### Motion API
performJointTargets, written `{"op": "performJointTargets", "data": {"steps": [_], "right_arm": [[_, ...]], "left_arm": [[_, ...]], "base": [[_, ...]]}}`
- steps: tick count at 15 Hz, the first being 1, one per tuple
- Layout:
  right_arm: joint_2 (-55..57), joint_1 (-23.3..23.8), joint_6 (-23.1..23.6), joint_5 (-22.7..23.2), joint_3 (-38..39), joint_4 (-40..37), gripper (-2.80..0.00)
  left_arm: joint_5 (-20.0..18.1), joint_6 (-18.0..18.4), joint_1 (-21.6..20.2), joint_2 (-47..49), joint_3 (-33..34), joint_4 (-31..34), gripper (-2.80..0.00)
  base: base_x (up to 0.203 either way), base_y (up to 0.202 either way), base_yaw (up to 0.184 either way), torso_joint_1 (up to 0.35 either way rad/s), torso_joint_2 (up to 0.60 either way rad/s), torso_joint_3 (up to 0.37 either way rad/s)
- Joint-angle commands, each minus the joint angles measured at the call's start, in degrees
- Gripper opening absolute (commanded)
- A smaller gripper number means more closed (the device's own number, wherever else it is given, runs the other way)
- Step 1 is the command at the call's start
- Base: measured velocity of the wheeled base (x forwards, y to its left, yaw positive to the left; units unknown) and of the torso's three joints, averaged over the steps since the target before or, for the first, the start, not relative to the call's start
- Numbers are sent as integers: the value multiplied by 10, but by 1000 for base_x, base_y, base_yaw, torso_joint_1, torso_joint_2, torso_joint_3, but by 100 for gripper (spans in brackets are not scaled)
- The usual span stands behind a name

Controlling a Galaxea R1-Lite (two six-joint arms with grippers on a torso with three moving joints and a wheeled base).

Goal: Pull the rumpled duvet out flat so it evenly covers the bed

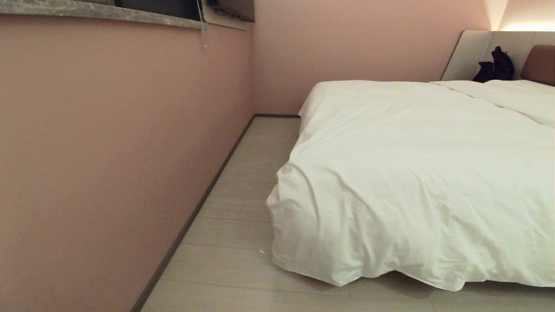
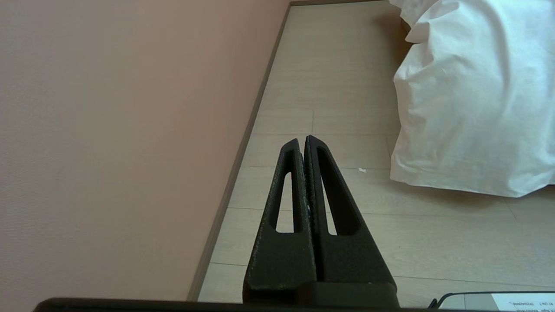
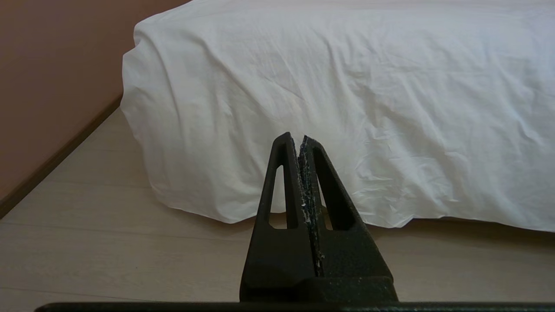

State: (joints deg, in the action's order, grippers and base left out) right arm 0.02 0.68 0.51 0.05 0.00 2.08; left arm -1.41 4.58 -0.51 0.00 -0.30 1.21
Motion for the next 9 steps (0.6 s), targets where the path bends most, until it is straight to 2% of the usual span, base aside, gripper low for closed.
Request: {"op": "performJointTargets", "data": {"steps": [1,9], "right_arm": [[0,0,0,0,0,0,-280],[0,0,0,0,0,0,-280]], "left_arm": [[0,-2,0,0,0,0,-280],[0,-3,0,0,2,-10,-280]], "base": [[0,0,0,0,0,0],[0,0,0,0,0,0]]}}
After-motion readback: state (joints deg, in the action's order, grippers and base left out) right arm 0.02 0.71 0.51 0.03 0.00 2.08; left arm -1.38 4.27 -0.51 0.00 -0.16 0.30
